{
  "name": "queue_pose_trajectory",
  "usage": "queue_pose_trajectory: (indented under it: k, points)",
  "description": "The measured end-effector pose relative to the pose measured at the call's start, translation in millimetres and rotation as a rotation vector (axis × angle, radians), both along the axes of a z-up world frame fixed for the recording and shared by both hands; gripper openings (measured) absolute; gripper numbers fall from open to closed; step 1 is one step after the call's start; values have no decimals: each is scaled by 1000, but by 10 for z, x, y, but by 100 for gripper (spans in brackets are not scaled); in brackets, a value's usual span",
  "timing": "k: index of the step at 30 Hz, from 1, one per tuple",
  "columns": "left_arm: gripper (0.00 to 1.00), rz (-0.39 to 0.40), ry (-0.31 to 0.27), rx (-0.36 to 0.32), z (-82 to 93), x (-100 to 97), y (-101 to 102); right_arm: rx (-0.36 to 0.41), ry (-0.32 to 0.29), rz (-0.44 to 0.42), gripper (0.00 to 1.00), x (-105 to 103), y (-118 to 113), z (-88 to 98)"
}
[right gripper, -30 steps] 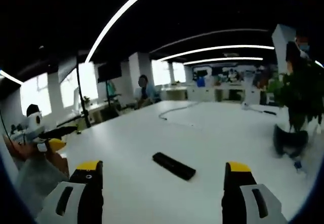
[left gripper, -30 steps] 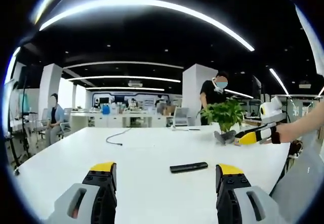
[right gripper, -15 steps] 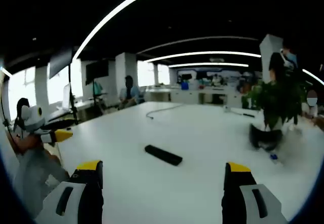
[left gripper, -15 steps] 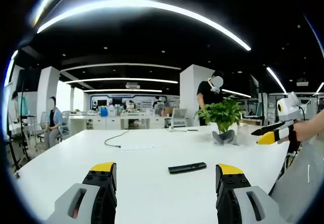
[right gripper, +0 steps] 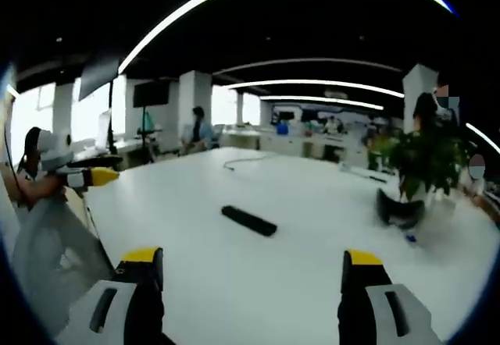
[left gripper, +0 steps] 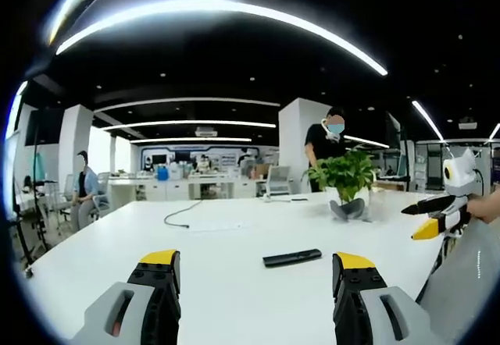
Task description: Press the specified remote control buttons in sequence, fully releasing each button before pressing the next.
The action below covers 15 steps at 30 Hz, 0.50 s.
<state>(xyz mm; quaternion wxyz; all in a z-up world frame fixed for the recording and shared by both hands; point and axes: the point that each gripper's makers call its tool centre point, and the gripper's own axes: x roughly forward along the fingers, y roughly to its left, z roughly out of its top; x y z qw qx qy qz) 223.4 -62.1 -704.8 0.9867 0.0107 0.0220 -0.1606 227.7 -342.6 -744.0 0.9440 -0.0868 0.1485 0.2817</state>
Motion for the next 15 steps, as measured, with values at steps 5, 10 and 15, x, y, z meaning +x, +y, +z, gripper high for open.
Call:
queue_pose_trajectory:
  k: [5, 10, 15]
  points:
    - [82, 12, 6, 7, -8, 4, 13, -37, -63, -21, 88, 15, -51, 89]
    - [83, 9, -2, 1, 12, 0, 3, 13, -79, -44, 88, 41, -97, 145]
    - [85, 37, -49, -55, 148, -30, 29, 13, -127, -54, 89, 33, -94, 225]
